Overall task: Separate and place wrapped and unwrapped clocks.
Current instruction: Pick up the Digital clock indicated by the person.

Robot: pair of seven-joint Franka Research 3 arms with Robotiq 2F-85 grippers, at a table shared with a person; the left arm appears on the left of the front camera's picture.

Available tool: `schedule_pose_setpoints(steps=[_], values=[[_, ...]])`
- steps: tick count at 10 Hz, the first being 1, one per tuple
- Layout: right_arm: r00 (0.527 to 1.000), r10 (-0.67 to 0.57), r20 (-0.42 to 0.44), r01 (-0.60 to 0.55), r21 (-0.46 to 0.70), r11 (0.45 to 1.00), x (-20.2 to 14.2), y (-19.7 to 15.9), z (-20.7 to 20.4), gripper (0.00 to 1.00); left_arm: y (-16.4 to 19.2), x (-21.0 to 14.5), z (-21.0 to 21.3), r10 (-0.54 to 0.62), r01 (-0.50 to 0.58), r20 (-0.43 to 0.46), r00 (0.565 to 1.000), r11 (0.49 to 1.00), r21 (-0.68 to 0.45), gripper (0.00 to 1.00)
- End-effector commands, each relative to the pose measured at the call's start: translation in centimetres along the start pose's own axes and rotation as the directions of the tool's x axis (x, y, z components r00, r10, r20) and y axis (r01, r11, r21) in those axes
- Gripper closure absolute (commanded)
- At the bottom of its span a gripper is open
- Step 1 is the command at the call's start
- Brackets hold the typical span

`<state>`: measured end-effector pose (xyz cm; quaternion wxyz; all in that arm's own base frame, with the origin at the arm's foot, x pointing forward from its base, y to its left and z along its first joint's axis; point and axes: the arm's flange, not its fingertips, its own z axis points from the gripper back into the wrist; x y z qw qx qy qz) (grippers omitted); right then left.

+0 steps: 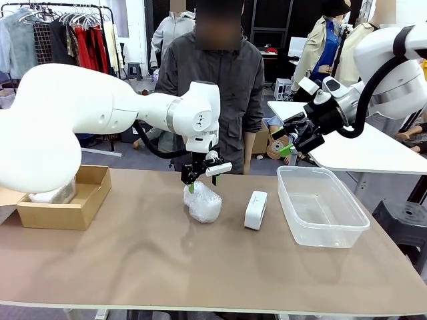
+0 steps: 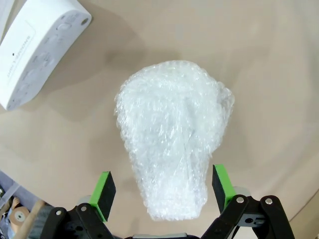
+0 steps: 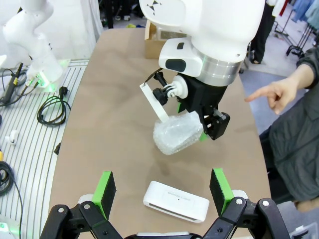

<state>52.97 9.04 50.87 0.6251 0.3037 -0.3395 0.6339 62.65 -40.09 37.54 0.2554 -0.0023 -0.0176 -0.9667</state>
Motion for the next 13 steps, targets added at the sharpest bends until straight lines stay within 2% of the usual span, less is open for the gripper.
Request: schedule_pose_setpoints(steps=[1,6,7,11,12,13], values=[[1.000,0.005,-0.005,-0.005,0.004,1.000,0.1,0.1,0.1,0.00,0.2,0.2,-0.5,0.018,-0.018,0.025,1.000,1.000,-0.025,0.00],[1.000,0.005,-0.005,-0.005,0.004,1.000,0.1,0.1,0.1,0.00,0.3,0.5,-3.3,0.044,-0.039,0.064,0.997,0.996,-0.083,0.00],[1.000,0.005,-0.005,-0.005,0.004,1.000,0.1,0.1,0.1,0.00,0.3,0.4,-3.3,0.045,-0.036,0.085,0.995,0.994,-0.101,0.08],[1.000,0.005,-0.005,-0.005,0.004,1.000,0.1,0.1,0.1,0.00,-0.9,0.4,-1.0,0.105,-0.098,0.068,0.992,0.990,-0.097,0.87],[1.000,0.005,-0.005,-0.005,0.004,1.000,0.1,0.1,0.1,0.00,-1.3,0.6,0.0,0.132,-0.124,0.064,0.989,0.986,-0.111,1.00],[1.000,0.005,-0.005,-0.005,0.004,1.000,0.1,0.1,0.1,0.00,-1.8,0.9,1.2,0.157,-0.149,0.060,0.986,0.981,-0.124,1.00]])
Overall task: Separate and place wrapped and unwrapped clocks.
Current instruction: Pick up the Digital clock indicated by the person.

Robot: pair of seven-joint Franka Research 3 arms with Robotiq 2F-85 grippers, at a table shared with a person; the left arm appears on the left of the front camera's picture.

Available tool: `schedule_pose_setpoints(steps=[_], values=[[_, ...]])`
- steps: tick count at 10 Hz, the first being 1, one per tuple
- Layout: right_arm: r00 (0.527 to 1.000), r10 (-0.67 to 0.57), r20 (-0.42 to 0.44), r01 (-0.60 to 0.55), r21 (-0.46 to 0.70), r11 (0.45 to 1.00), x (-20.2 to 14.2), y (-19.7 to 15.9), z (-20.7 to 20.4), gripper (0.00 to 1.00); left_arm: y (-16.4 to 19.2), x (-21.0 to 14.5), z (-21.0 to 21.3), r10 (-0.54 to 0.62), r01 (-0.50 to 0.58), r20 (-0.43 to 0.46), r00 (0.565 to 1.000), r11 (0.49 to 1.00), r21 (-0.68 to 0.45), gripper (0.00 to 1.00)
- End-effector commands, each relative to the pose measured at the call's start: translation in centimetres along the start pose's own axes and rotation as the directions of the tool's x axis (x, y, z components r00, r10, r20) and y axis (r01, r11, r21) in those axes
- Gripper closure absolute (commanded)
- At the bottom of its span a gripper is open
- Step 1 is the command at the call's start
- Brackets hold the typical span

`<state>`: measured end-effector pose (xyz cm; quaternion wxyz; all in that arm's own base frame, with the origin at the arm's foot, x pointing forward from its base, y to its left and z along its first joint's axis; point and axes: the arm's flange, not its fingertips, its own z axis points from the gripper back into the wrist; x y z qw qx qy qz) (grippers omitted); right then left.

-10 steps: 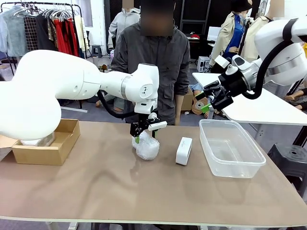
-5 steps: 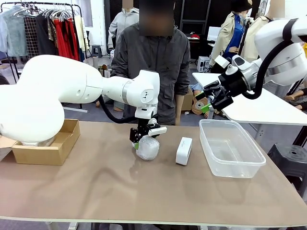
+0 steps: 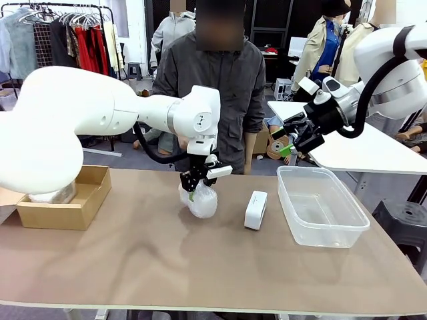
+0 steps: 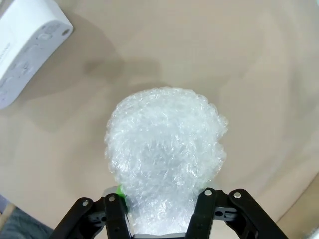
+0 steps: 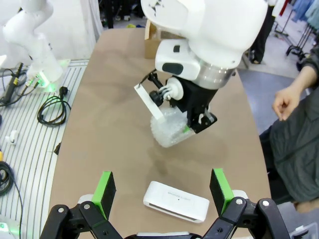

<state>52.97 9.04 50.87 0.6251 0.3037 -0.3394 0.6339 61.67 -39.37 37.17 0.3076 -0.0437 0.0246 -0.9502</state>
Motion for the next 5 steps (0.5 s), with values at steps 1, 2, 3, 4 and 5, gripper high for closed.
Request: schedule_pose_setpoints(steps=[1,2,3,4,5], values=[[1.000,0.006,-0.005,-0.005,0.004,1.000,0.1,0.1,0.1,0.00,-1.7,0.6,3.2,0.104,-0.104,0.009,0.995,0.994,-0.030,1.00],[1.000,0.006,-0.005,-0.005,0.004,1.000,0.1,0.1,0.1,0.00,-2.6,0.9,5.4,0.180,-0.179,0.005,0.984,0.983,-0.036,1.00],[1.000,0.006,-0.005,-0.005,0.004,1.000,0.1,0.1,0.1,0.00,-3.6,1.5,7.8,0.235,-0.236,-0.036,0.971,0.972,-0.007,1.00],[1.000,0.006,-0.005,-0.005,0.004,1.000,0.1,0.1,0.1,0.00,-4.6,2.2,10.3,0.318,-0.317,-0.057,0.946,0.948,0.026,1.00],[1.000,0.006,-0.005,-0.005,0.004,1.000,0.1,0.1,0.1,0.00,-5.5,3.0,13.1,0.389,-0.385,-0.047,0.920,0.919,0.081,1.00]])
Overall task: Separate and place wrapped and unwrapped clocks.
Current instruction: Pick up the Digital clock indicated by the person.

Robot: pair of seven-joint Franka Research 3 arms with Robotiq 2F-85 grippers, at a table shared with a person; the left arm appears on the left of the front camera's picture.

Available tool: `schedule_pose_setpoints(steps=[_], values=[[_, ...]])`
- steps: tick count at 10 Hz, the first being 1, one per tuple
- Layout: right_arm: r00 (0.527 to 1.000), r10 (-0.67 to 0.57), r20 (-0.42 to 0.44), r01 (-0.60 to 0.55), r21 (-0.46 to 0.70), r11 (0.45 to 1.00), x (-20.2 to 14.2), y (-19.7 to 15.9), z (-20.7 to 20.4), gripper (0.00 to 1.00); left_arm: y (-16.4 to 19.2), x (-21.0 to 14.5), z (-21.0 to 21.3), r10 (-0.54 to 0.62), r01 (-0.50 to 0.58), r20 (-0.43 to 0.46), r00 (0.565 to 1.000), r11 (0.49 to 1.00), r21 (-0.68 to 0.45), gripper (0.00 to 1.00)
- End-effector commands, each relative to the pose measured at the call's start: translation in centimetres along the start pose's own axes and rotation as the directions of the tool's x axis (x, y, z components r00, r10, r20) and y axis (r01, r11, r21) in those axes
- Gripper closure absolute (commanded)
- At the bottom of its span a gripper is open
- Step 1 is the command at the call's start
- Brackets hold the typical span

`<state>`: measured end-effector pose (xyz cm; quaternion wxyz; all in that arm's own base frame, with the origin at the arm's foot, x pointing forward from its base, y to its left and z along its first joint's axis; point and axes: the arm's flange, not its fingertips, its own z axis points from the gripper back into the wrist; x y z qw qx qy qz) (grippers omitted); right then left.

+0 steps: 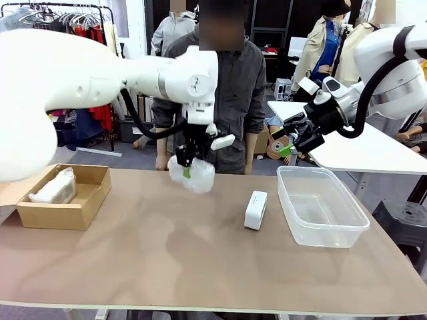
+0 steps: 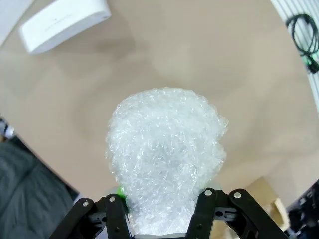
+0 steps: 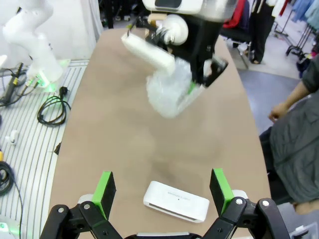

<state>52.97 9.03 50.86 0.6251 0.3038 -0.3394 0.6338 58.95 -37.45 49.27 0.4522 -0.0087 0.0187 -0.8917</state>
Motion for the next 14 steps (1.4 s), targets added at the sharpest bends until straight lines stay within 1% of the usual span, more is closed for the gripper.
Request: schedule_pose_setpoints(steps=[1,2,3,4,6,7,9,10,11,14], values=[[1.000,0.006,-0.005,-0.006,0.004,1.000,0.1,0.1,0.1,0.00,-2.6,1.0,3.7,0.111,-0.109,-0.017,0.994,0.992,0.070,1.00],[1.000,0.006,-0.005,-0.006,0.004,1.000,0.1,0.1,0.1,0.00,-3.4,1.1,5.7,0.172,-0.171,-0.002,0.985,0.979,0.109,1.00],[1.000,0.006,-0.005,-0.006,0.004,1.000,0.1,0.1,0.1,0.00,-4.0,1.1,7.6,0.242,-0.245,0.039,0.970,0.960,0.133,1.00],[1.000,0.006,-0.005,-0.006,0.004,1.000,0.1,0.1,0.1,0.00,-4.7,0.6,9.1,0.312,-0.317,0.057,0.948,0.940,0.128,1.00],[1.000,0.006,-0.005,-0.006,0.004,1.000,0.1,0.1,0.1,0.00,-5.8,-0.4,11.3,0.386,-0.395,0.089,0.918,0.911,0.121,1.00],[1.000,0.006,-0.005,-0.006,0.004,1.000,0.1,0.1,0.1,0.00,-6.2,-0.8,12.1,0.404,-0.412,0.086,0.911,0.902,0.128,1.00],[1.000,0.006,-0.005,-0.006,0.004,1.000,0.1,0.1,0.1,0.00,-6.7,-1.0,13.4,0.401,-0.407,0.069,0.913,0.899,0.159,1.00],[1.000,0.006,-0.005,-0.006,0.004,1.000,0.1,0.1,0.1,0.00,-6.7,-1.0,13.4,0.374,-0.379,0.061,0.925,0.913,0.149,1.00],[1.000,0.006,-0.005,-0.006,0.004,1.000,0.1,0.1,0.1,0.00,-5.9,-1.3,13.0,0.391,-0.398,0.078,0.917,0.905,0.152,1.00],[1.000,0.006,-0.005,-0.006,0.004,1.000,0.1,0.1,0.1,0.00,-5.9,-1.3,13.0,0.391,-0.398,0.078,0.917,0.905,0.152,1.00]])
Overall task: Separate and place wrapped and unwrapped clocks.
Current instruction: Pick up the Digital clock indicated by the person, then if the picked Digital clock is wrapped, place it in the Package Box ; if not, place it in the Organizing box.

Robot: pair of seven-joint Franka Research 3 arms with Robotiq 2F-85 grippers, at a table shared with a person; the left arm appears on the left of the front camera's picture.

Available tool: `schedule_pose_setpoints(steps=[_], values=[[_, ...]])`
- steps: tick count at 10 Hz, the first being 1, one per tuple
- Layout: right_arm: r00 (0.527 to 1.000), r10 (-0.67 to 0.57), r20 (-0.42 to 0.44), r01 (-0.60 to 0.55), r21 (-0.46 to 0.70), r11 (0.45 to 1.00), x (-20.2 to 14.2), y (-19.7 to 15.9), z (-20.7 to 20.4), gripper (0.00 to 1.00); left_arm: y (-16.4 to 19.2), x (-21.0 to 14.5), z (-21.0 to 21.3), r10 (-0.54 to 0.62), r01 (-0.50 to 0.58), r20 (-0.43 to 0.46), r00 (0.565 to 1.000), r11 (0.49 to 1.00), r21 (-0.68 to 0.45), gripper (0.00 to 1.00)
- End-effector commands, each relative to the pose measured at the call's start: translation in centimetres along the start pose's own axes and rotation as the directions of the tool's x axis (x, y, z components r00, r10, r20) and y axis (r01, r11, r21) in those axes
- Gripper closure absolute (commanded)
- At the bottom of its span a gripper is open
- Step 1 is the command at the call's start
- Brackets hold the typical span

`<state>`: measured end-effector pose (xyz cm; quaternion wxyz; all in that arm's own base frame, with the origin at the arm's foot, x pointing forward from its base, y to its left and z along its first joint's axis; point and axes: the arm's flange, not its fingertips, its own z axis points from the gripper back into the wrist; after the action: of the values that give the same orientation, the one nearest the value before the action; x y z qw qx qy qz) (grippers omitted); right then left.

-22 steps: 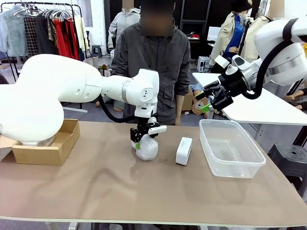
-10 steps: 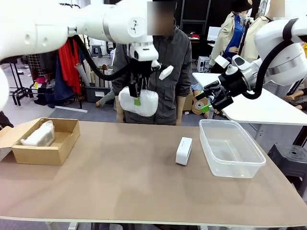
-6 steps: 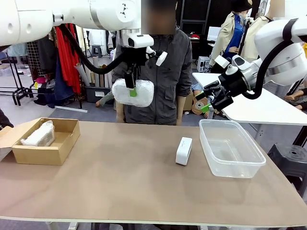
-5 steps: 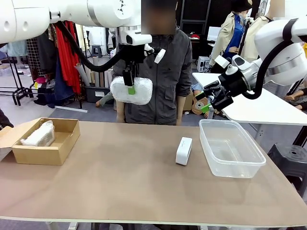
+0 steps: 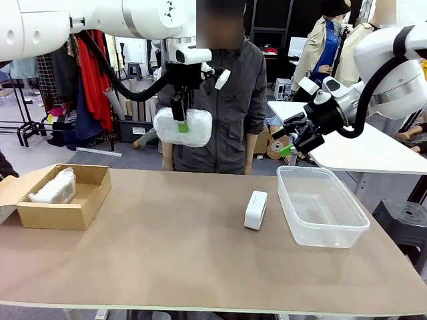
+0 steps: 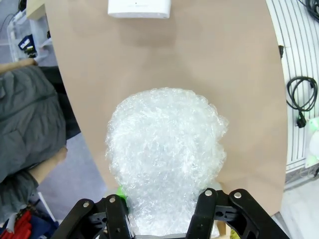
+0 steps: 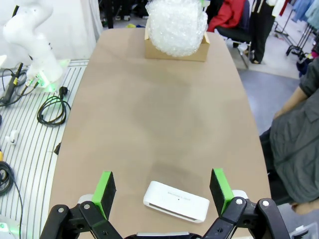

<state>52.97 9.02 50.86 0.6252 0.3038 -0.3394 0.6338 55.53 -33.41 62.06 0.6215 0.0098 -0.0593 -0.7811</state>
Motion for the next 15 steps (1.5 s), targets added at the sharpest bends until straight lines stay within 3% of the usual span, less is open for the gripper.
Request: schedule_pose_setpoints(steps=[1,15], values=[[1.000,0.006,-0.005,-0.006,0.004,1.000,0.09,0.07,0.12,0.00,-0.09,-0.09,0.49,0.003,-0.003,0.002,1.000,1.000,0.010,1.00],[1.000,0.006,-0.005,-0.006,0.004,1.000,0.09,0.07,0.12,0.00,-0.09,-0.09,0.49,0.003,-0.003,0.002,1.000,1.000,0.010,1.00]])
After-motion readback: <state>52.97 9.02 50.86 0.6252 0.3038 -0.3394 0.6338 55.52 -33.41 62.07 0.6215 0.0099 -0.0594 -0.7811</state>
